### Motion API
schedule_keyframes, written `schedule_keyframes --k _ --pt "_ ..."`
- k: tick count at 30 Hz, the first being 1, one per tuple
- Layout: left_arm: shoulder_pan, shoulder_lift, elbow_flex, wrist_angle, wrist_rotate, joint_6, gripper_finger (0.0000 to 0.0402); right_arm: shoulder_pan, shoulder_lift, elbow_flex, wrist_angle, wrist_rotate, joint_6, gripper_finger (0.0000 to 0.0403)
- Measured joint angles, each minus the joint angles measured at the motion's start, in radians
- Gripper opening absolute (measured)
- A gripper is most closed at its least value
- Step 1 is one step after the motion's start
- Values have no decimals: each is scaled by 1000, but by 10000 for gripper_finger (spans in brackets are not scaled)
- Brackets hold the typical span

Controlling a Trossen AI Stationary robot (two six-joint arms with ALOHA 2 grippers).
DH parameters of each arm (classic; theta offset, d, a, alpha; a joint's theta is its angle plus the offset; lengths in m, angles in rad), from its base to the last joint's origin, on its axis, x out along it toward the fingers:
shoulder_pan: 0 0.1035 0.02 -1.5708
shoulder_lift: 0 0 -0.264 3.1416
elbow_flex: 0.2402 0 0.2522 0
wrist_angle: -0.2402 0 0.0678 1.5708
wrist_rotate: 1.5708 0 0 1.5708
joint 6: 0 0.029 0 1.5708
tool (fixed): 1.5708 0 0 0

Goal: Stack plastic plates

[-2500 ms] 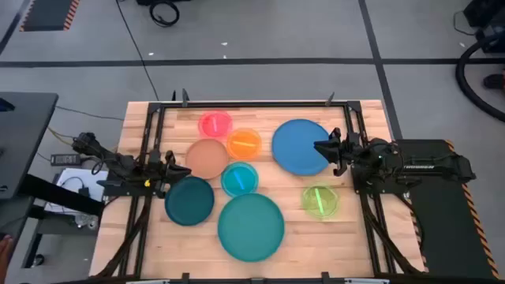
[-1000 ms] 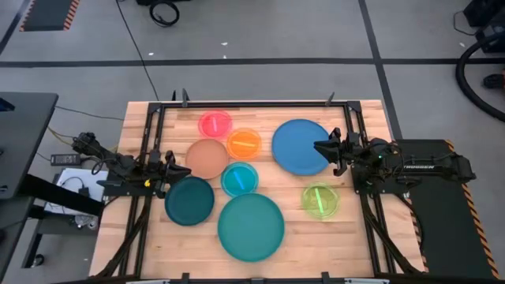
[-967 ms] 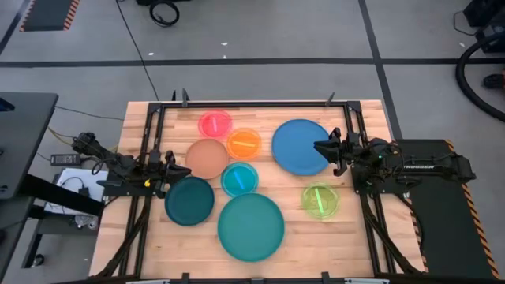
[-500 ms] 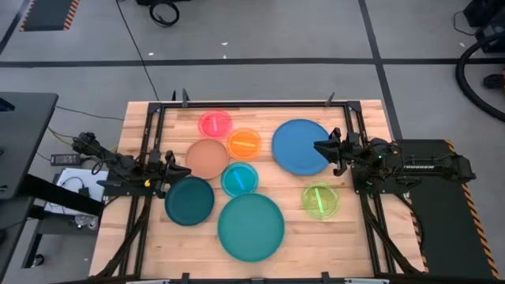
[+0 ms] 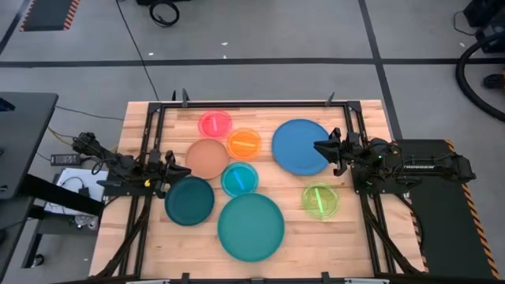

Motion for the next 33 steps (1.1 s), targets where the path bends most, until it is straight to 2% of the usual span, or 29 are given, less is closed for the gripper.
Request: schedule_keyframes --k 23,30,33 --pt "0 0 0 1 0 0 36 0 0 0 0 0 0 80" --pt "1 0 -1 78 0 -9 36 0 0 0 0 0 0 80" --pt "1 0 0 136 0 63 36 0 0 0 0 0 0 80"
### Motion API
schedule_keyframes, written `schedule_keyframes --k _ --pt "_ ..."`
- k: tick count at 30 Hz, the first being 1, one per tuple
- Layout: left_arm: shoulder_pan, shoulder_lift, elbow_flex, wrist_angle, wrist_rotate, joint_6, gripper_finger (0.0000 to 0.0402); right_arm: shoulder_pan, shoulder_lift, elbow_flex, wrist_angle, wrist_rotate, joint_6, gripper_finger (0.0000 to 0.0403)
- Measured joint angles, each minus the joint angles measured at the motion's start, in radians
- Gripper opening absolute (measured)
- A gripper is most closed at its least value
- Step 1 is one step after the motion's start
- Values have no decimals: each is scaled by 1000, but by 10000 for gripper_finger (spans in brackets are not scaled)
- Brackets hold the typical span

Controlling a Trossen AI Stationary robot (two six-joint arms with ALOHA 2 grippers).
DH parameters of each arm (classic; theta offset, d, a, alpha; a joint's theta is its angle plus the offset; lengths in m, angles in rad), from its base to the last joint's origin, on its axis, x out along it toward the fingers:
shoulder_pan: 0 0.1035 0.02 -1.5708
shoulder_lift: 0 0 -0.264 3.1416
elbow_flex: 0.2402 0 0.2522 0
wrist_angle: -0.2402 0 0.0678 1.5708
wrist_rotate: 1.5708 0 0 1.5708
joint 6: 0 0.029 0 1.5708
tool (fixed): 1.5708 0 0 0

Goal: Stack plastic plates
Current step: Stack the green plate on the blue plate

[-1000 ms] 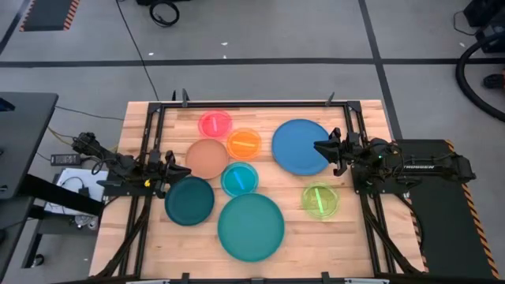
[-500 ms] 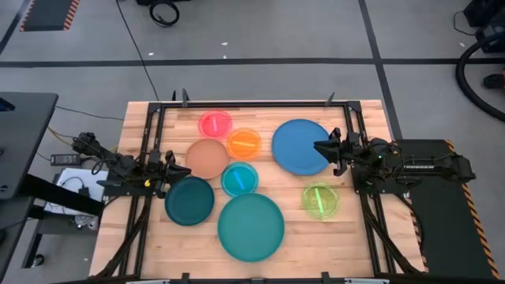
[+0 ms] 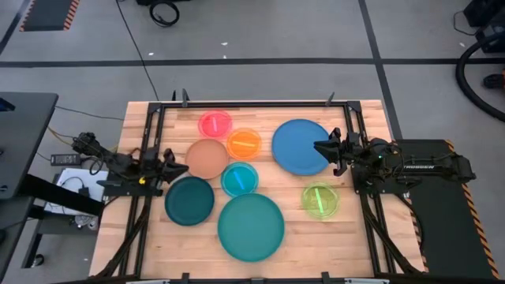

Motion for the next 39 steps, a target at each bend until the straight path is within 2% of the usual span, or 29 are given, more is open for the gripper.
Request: schedule_keyframes --k 5,9,17,19,23,26,30,39 --pt "15 0 0 133 -2 186 36 0 0 0 0 0 0 80" --pt "31 0 0 219 -3 230 36 0 0 0 0 0 0 80" --pt "49 0 0 175 -6 316 36 -1 0 0 85 45 40 80" --pt "60 0 0 175 -33 345 36 -1 0 0 95 39 66 80" --pt "103 0 0 179 -87 374 36 -1 2 0 94 46 87 80" --pt "149 5 0 179 -89 375 36 -1 16 0 87 78 105 80" --pt "200 26 0 178 -89 337 36 -1 39 0 88 67 89 80" --pt "218 150 13 178 -87 301 36 2 142 34 23 52 96 80"
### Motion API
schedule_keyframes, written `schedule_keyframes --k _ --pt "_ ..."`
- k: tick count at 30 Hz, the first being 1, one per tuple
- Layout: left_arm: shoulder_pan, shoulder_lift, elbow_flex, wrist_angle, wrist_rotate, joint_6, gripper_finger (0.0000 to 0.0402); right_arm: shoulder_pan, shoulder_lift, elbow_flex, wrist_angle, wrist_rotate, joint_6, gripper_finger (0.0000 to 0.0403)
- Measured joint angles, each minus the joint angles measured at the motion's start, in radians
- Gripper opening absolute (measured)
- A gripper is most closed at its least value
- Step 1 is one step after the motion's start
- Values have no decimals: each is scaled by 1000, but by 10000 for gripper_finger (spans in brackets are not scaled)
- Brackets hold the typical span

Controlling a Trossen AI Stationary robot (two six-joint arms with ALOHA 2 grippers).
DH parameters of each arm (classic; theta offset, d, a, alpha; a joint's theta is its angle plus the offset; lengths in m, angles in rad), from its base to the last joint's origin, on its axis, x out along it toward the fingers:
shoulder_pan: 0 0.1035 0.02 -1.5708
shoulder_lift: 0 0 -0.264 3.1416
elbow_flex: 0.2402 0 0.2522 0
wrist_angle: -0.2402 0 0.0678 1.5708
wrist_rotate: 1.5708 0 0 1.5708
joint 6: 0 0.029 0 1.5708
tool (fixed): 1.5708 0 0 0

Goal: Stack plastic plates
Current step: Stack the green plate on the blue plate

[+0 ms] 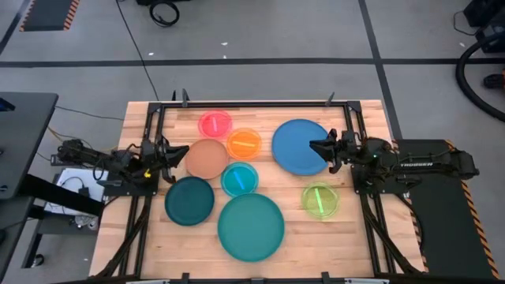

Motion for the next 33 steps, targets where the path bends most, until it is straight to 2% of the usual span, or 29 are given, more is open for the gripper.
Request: schedule_keyframes --k 6,15,20,25,29,33 --pt "0 92 29 0 0 -5 37 19 117 78 -41 -3 -23 80" --pt "-37 245 141 -70 1 -32 37 93 280 173 -65 -1 -51 80" --pt "-78 333 206 -78 1 -25 41 160 360 257 -143 51 -64 80" --pt "-108 401 264 -99 1 -31 88 243 447 379 -299 140 -89 79" --pt "-151 437 304 -180 1 -45 130 314 539 483 -422 196 -90 79" --pt "-189 460 338 -249 1 -79 143 389 642 569 -507 261 -85 79"
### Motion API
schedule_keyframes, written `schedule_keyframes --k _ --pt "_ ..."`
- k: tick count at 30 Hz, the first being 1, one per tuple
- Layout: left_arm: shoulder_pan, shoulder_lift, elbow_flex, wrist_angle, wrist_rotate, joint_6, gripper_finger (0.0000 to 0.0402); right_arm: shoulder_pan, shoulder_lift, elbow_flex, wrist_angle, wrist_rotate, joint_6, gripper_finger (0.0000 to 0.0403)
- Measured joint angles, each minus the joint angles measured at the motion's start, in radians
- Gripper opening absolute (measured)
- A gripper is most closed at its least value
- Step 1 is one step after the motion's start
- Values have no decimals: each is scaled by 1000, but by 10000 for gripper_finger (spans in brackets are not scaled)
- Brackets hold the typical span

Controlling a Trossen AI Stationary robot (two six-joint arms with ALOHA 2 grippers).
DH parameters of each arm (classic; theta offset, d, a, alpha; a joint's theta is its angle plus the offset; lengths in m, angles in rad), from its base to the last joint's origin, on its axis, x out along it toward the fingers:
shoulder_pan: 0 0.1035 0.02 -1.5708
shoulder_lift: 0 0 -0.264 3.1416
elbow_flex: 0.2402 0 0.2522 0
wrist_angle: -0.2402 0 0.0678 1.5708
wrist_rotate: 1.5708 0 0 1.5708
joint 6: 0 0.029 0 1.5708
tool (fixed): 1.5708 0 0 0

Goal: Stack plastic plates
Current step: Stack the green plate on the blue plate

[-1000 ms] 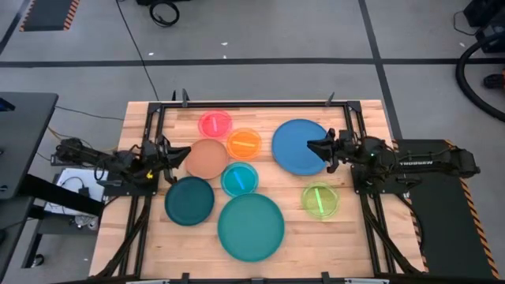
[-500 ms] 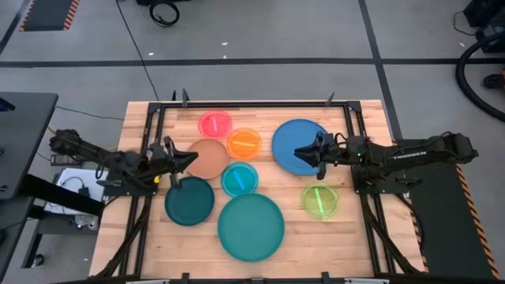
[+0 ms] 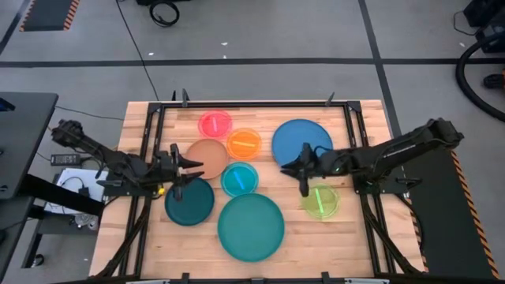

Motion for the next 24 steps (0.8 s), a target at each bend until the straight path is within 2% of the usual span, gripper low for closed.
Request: schedule_keyframes --k 5,13,17,21,24 --pt "-15 16 30 -27 0 -26 143 56 119 88 -53 -24 58 79" --pt "-13 17 31 -28 -1 -14 142 188 332 308 -316 -6 51 79" --pt "-13 17 31 -27 -1 -4 142 268 425 386 -345 -20 -58 79" --pt "-13 17 31 -26 -1 6 142 353 505 426 -342 -75 -283 78" --pt "-13 17 31 -27 -2 29 142 412 569 455 -343 -42 -363 79"
